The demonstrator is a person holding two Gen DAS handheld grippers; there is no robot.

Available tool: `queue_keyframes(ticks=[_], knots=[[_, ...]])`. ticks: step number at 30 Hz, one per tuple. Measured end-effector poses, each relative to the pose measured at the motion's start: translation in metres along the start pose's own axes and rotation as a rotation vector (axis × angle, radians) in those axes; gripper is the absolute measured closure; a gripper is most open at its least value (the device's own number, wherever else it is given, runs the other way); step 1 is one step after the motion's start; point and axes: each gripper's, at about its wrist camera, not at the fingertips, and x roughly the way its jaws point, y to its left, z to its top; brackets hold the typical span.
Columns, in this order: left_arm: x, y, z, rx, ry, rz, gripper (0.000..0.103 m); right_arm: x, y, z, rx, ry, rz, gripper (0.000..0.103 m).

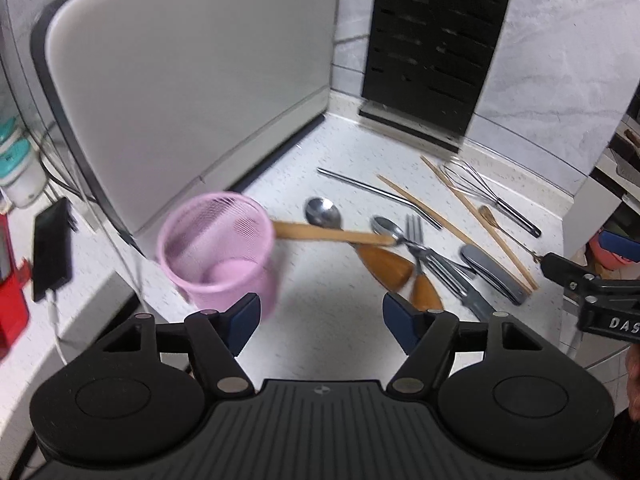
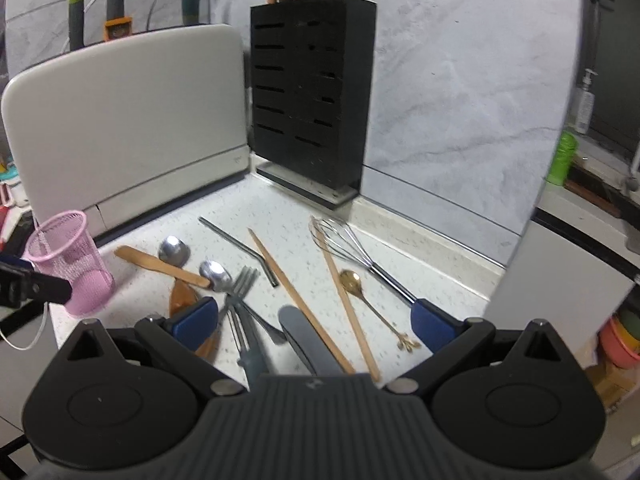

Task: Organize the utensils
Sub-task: 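Move the right tool toward the wire whisk while the left tool hovers over the pink cup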

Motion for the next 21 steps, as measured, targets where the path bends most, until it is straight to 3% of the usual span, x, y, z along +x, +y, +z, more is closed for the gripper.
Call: queue_keyframes(ticks=[6,12,18,21], knots=[[-0.003,0.028,0.013,-0.01,0.004,0.05,0.021,0.013,-0.008,0.018,0.009,0.015,0.049,0.003],[0.001,0.059,0.02,-0.091,0.03,0.022,0.022,0.025,-0.012,0.036,-0.025,0.001,0.049,0.003],[0.008,0.086,0.022,-0.157,0.053,0.029,0.028,0.036,-0.014,0.052,-0.039,-0.02,0.073,0.003],[0.018,0.095,0.022,-0.197,0.079,0.016,0.04,0.041,-0.014,0.055,-0.041,-0.022,0.086,0.003]])
